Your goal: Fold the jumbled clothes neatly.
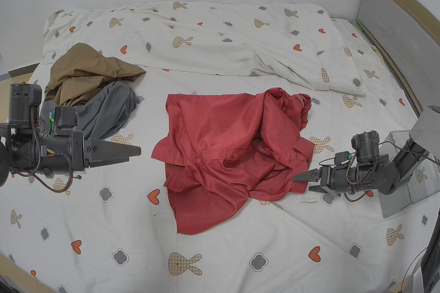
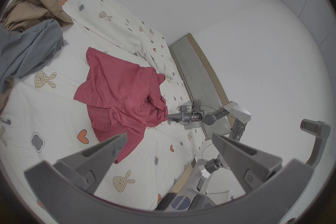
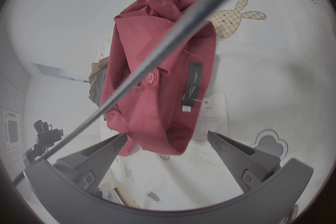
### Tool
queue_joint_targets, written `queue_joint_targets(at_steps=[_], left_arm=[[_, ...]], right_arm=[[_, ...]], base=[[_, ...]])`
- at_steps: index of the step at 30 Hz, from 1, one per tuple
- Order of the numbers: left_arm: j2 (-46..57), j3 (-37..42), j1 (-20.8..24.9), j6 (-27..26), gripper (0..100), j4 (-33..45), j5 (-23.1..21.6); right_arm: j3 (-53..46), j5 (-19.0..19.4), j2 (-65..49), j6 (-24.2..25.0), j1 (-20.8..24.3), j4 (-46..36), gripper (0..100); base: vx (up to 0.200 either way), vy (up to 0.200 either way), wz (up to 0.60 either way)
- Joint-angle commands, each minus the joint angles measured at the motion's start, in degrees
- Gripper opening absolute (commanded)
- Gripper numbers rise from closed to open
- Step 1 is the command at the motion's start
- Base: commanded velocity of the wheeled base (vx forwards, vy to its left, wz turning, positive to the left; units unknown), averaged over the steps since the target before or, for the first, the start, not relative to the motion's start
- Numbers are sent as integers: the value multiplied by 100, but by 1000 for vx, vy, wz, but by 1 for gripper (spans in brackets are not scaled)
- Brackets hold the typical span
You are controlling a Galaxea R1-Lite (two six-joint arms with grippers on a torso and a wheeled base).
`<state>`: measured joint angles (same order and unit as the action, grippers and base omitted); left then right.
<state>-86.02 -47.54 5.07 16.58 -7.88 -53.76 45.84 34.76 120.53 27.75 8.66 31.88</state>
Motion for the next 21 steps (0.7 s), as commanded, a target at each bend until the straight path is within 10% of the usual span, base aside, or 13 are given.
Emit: queue_joint_targets(at_steps=[1, 21], left_arm=[[111, 26, 55, 3, 100, -4, -12], [147, 35, 64, 3, 100, -4, -3]], right_arm=[[180, 58, 85, 29, 92, 11, 100], [329, 58, 586, 29, 312, 398, 100]], base=[[0, 0, 0], [0, 0, 0]])
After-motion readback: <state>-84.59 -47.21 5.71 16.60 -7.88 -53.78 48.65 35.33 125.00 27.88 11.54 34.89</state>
